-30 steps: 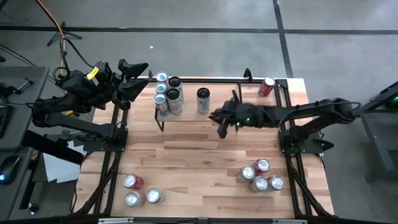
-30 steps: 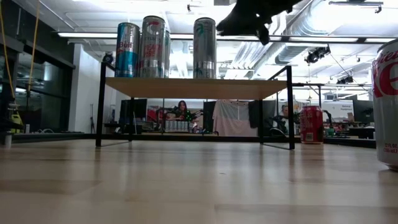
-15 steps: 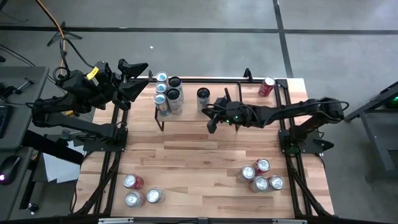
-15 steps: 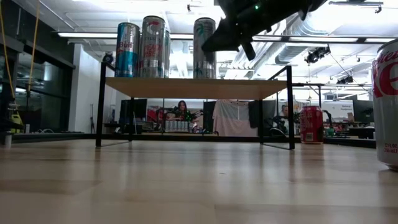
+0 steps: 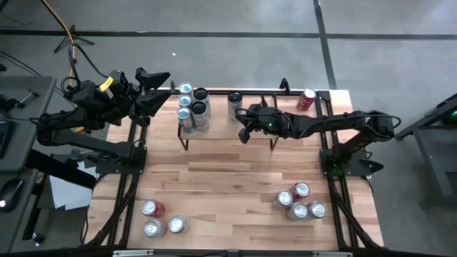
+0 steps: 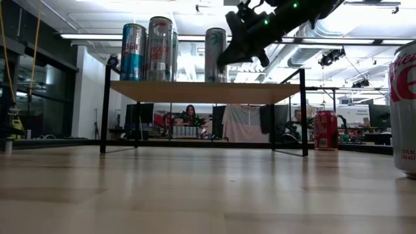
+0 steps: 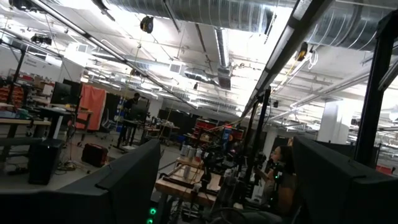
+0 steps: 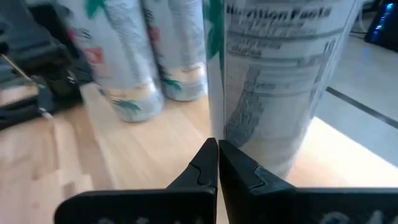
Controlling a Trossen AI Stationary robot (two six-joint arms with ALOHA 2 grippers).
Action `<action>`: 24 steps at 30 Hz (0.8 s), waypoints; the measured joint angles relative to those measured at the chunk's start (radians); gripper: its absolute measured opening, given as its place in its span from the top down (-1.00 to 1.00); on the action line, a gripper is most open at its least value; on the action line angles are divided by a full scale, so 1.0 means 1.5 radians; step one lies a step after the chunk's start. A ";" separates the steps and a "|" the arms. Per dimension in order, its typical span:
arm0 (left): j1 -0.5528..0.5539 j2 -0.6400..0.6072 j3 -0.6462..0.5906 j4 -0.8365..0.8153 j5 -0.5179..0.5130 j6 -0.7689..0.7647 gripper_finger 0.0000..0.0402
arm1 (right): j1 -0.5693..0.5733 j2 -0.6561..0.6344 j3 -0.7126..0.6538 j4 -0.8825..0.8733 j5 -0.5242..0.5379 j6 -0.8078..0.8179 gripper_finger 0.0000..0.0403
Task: Place canned beverage on shelf
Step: Put the white-pink soda can aligned with the other white-pink soda cans on the shelf
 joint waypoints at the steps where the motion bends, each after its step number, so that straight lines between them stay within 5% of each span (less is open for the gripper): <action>1: 0.000 0.000 0.000 0.000 0.000 0.000 -0.52 | -0.004 0.000 0.000 -0.003 0.000 -0.004 1.00; 24: 0.000 0.000 0.000 0.000 0.000 0.000 -0.52 | -0.101 -0.002 0.000 0.017 -0.008 -0.038 1.00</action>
